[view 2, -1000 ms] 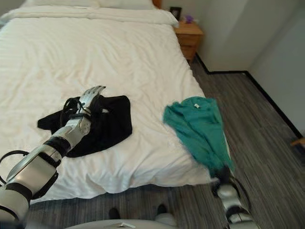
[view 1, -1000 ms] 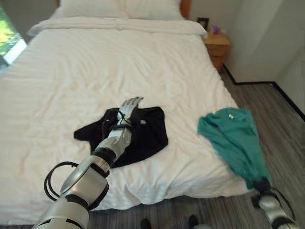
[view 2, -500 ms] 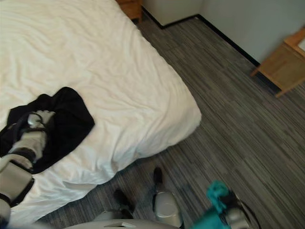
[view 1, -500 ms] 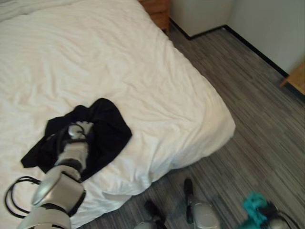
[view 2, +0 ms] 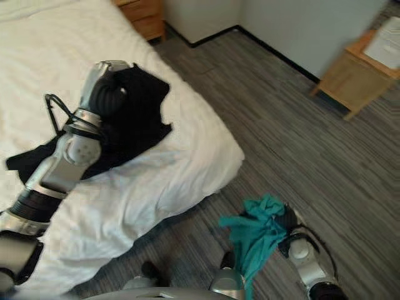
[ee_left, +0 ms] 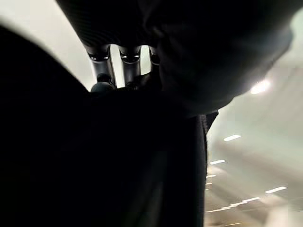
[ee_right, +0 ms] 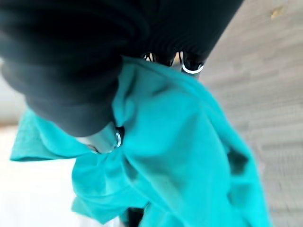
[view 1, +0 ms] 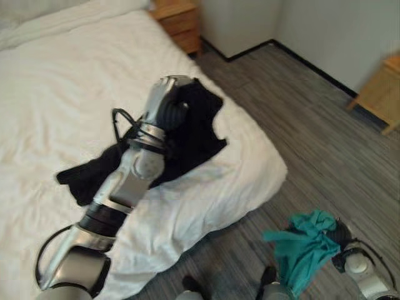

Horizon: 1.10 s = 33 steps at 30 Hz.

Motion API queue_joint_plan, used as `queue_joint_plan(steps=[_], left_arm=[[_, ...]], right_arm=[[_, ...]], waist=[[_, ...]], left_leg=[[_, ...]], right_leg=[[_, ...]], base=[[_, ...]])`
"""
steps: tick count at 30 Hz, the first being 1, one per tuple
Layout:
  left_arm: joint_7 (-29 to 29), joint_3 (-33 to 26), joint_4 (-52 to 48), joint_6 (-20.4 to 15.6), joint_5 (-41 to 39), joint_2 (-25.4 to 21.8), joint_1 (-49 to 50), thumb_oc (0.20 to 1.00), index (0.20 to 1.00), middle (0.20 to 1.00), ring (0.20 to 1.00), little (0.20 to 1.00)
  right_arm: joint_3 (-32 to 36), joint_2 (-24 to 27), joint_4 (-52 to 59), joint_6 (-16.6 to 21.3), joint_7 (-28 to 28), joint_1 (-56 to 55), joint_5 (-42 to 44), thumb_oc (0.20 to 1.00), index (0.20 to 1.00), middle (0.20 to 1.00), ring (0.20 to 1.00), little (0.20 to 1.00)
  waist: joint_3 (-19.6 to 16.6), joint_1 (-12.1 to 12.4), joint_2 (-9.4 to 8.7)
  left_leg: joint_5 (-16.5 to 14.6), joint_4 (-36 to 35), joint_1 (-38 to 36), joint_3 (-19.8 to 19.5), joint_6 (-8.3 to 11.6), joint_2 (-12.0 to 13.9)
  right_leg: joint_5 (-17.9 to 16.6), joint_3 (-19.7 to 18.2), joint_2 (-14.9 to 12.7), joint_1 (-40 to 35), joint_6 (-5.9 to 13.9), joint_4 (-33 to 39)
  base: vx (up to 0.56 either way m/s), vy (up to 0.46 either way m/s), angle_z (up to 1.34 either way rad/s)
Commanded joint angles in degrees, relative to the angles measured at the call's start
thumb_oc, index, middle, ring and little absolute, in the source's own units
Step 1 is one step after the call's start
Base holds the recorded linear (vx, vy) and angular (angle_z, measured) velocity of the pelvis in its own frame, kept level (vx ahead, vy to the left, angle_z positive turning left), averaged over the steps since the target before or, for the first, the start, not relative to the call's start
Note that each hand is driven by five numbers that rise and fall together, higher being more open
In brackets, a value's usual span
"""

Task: Pick up bed clothes into laundry basket.

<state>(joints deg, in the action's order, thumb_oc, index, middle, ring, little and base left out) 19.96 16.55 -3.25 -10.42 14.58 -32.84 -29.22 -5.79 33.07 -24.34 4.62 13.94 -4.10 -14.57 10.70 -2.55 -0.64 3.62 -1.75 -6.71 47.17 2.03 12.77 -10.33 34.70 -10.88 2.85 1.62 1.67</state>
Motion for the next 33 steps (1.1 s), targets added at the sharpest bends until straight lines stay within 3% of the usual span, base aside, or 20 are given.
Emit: queue_joint_plan(steps=[1, 4, 5, 8, 9, 10, 11, 12, 13, 15, 16, 17, 18, 22, 24, 25, 26, 29, 30, 33], left_arm=[[0.46, -0.67, 0.8, -4.01, -4.71, 3.87, 0.43, 0.2, 0.2, 0.2, 0.2, 0.2], [-0.05, 0.11, 0.88, -4.76, -10.06, 9.14, 5.3, 0.2, 0.2, 0.2, 0.2, 0.2], [-0.33, 1.05, 1.68, -4.2, -11.7, 10.93, 6.4, 0.2, 0.2, 0.2, 0.2, 0.2], [0.47, 1.72, 1.75, -4.93, -13.14, 12.76, 7.7, 0.2, 0.2, 0.2, 0.2, 0.2], [1.67, 2.46, 1.99, -4.72, -12.91, 13.5, 6.26, 0.2, 0.2, 0.2, 0.2, 0.2], [1.85, 3.36, 2.72, -4.2, -12.48, 13.98, 5.54, 0.2, 0.2, 0.2, 0.2, 0.2], [1.96, 3.22, 2.98, -4.25, -12.38, 14.01, 5.19, 0.2, 0.2, 0.2, 0.2, 0.2], [2.61, 3.78, 3.66, -4.24, -12.67, 14.35, 5.36, 0.2, 0.2, 0.2, 0.2, 0.2], [2.92, 4.18, 4.11, -4.46, -12.93, 14.47, 5.2, 0.2, 0.2, 0.2, 0.2, 0.2], [3.18, 4.93, 4.23, -4.18, -12.58, 14.62, 5.25, 0.2, 0.2, 0.2, 0.2, 0.2], [3.29, 5.45, 3.52, -3.93, -11.09, 14.28, 6.43, 0.2, 0.2, 0.2, 0.2, 0.2], [3.05, 5.7, 3.0, -3.96, -10.2, 14.31, 7.22, 0.2, 0.2, 0.2, 0.2, 0.2], [3.04, 5.76, 2.84, -3.99, -10.26, 14.53, 7.33, 0.2, 0.2, 0.2, 0.2, 0.2], [3.55, 5.71, 4.93, -3.72, -11.7, 16.16, 6.14, 0.2, 0.2, 0.2, 0.2, 0.2], [3.73, 5.53, 5.34, -3.41, -11.64, 16.79, 5.94, 0.2, 0.2, 0.2, 0.2, 0.2], [4.09, 5.49, 5.37, -2.87, -11.51, 17.28, 6.34, 0.2, 0.2, 0.2, 0.2, 0.2], [4.25, 5.6, 5.47, -2.74, -11.41, 17.57, 6.65, 0.2, 0.2, 0.2, 0.2, 0.2], [4.57, 5.99, 6.26, -1.81, -11.07, 17.93, 8.47, 0.2, 0.2, 0.2, 0.2, 0.2], [4.75, 6.58, 6.9, -1.69, -11.02, 18.11, 8.42, 0.2, 0.2, 0.2, 0.2, 0.2], [4.24, 7.41, 6.7, -1.11, -11.23, 16.79, 9.12, 0.2, 0.2, 0.2, 0.2, 0.2]], right_arm=[[5.36, 5.86, 0.13, 2.4, 2.94, -1.96, -3.9, 0.2, 0.2, 0.2, 0.2, 0.2], [9.92, 8.0, 5.28, 3.22, 3.51, -4.45, -3.43, 0.2, 0.2, 0.2, 0.2, 0.2], [11.85, 9.06, 8.98, 4.29, 4.06, -3.83, -2.18, 0.2, 0.2, 0.2, 0.2, 0.2], [11.61, 12.73, 15.04, 4.38, 6.68, -0.13, -5.44, 0.2, 0.2, 0.2, 0.2, 0.2], [11.35, 14.23, 17.42, 4.11, 8.69, 1.87, -7.48, 0.2, 0.2, 0.2, 0.2, 0.2], [10.12, 15.16, 18.52, 3.62, 9.46, 3.65, -9.48, 0.2, 0.2, 0.2, 0.2, 0.2], [9.86, 15.14, 18.4, 3.46, 9.59, 4.15, -9.67, 0.2, 0.2, 0.2, 0.2, 0.2], [7.69, 16.05, 18.98, 3.39, 10.41, 5.81, -11.18, 0.2, 0.2, 0.2, 0.2, 0.2], [5.75, 16.54, 18.5, 3.25, 10.68, 7.79, -11.9, 0.2, 0.2, 0.2, 0.2, 0.2], [2.0, 16.74, 19.38, 3.2, 10.22, 10.77, -13.89, 0.2, 0.2, 0.2, 0.2, 0.2], [-1.05, 16.12, 20.86, 3.28, 10.12, 12.1, -14.94, 0.2, 0.2, 0.2, 0.2, 0.2], [-2.39, 15.78, 21.05, 3.32, 10.1, 12.94, -15.28, 0.2, 0.2, 0.2, 0.2, 0.2], [-3.25, 15.57, 21.09, 3.25, 10.15, 13.79, -15.17, 0.2, 0.2, 0.2, 0.2, 0.2], [-6.05, 14.61, 18.83, 1.98, 10.86, 15.68, -15.96, 0.2, 0.2, 0.2, 0.2, 0.2], [-7.37, 13.62, 17.66, 1.84, 11.37, 15.67, -17.13, 0.2, 0.2, 0.2, 0.2, 0.2], [-8.53, 13.1, 17.38, 1.6, 11.61, 15.71, -18.22, 0.2, 0.2, 0.2, 0.2, 0.2], [-8.6, 12.79, 17.43, 1.47, 11.73, 15.72, -18.5, 0.2, 0.2, 0.2, 0.2, 0.2], [-11.2, 10.98, 16.53, 1.0, 12.11, 17.65, -20.23, 0.2, 0.2, 0.2, 0.2, 0.2], [-11.61, 10.02, 16.15, 0.8, 12.26, 17.27, -20.62, 0.2, 0.2, 0.2, 0.2, 0.2], [-11.68, 7.25, 17.82, 1.16, 14.16, 15.77, -20.76, 0.2, 0.2, 0.2, 0.2, 0.2]], waist=[[-3.16, -0.03, 0.61], [-2.99, -1.96, 2.16], [-2.6, -3.81, 2.99], [-1.88, -4.02, 4.5], [-0.76, -3.68, 4.72], [0.1, -3.08, 4.59], [0.43, -3.25, 4.77], [1.75, -1.94, 4.3], [2.54, -1.33, 3.28], [3.09, -0.1, 1.11], [3.81, 2.1, 0.22], [4.2, 3.32, 0.15], [4.29, 3.89, 0.03], [4.75, 5.99, 0.7], [4.23, 7.36, 2.01], [3.56, 8.27, 3.43], [3.37, 8.6, 3.28], [1.42, 9.18, 3.74], [0.68, 9.47, 3.03], [-0.66, 9.44, 0.33]], left_leg=[[3.24, -2.65, 4.65, -2.81, 4.16, 1.28], [5.2, -2.5, 3.65, -1.93, 5.8, 3.65], [6.42, -2.36, 3.11, -1.49, 6.77, 4.73], [7.99, -1.58, 2.18, -0.68, 8.33, 6.58], [7.32, 2.38, 2.77, -2.36, 9.26, 8.01], [7.12, 5.96, 3.45, -6.98, 9.82, 8.24], [6.79, 6.98, 3.86, -7.19, 9.95, 8.91], [7.34, 12.42, 6.07, -13.78, 8.65, 7.84], [5.0, 18.92, 8.78, -22.67, 7.53, 5.27], [0.98, 31.84, 12.68, -34.7, 5.57, -1.69], [-3.3, 40.41, 18.02, -42.21, 4.26, -10.73], [-4.42, 42.54, 21.06, -43.66, 3.64, -14.2], [-3.8, 41.23, 23.44, -42.93, 3.36, -14.93], [-3.21, 34.9, 29.02, -37.2, 2.23, -13.12], [-0.81, 21.23, 28.3, -33.4, 1.48, -11.35], [4.08, 8.41, 27.62, -31.33, 2.29, -9.69], [5.83, 2.62, 26.71, -31.15, 2.33, -9.65], [7.42, -3.25, 24.73, -32.19, 1.3, -8.81], [9.31, -3.25, 24.23, -32.73, 1.4, -9.11], [7.55, -3.25, 20.24, -30.15, -0.87, -10.5]], right_leg=[[3.44, -0.1, -8.61, -11.02, 12.6, -3.83], [7.31, -3.24, -4.88, -11.04, 10.9, 0.65], [8.07, -5.15, -3.72, -10.64, 10.52, 2.39], [9.97, -7.83, -1.98, -9.46, 9.79, 2.99], [11.04, -10.08, -1.07, -9.23, 9.03, 3.07], [12.17, -12.4, -0.28, -9.05, 8.56, 3.23], [12.21, -12.34, 0.05, -9.08, 8.33, 3.25], [11.97, -13.83, 0.63, -8.84, 7.16, 3.33], [11.87, -16.87, 0.88, -8.27, 6.2, 3.33], [10.87, -22.29, 0.15, -6.8, 4.78, 3.33], [10.97, -26.45, 0.76, -6.99, 4.06, 3.33], [11.18, -28.25, 1.54, -7.27, 3.91, 3.33], [11.29, -29.24, 1.83, -7.36, 3.83, 3.33], [13.46, -32.11, 3.74, -9.51, 3.29, 3.33], [16.0, -33.68, 5.86, -11.71, 3.17, 3.33], [18.34, -33.62, 7.58, -14.32, 3.55, 3.33], [19.52, -33.8, 7.11, -15.93, 3.98, 3.33], [21.13, -33.55, 6.73, -19.1, 5.4, 3.33], [20.91, -33.61, 6.26, -20.49, 5.58, 3.33], [17.87, -32.51, 5.63, -19.25, 7.52, -6.57]], base=[[-0.03, -0.167, -1.57], [-0.05, -0.261, -0.78], [-0.05, -0.221, -0.69], [0.01, -0.246, -0.76], [0.15, -0.299, -0.69], [0.11, -0.203, -0.55], [0.08, -0.189, -0.65], [0.02, -0.215, -1.0], [0.04, -0.292, -1.02], [0.06, -0.25, -1.99], [0.13, -0.208, -2.15], [0.17, -0.178, -1.53], [0.14, -0.078, -1.4], [0.18, -0.029, -0.72], [0.51, 0.031, -1.17], [0.69, 0.085, -0.84], [0.7, 0.094, -0.52], [0.52, 0.051, -0.83], [0.59, 0.034, 0.25], [0.51, 0.048, 0.16]])
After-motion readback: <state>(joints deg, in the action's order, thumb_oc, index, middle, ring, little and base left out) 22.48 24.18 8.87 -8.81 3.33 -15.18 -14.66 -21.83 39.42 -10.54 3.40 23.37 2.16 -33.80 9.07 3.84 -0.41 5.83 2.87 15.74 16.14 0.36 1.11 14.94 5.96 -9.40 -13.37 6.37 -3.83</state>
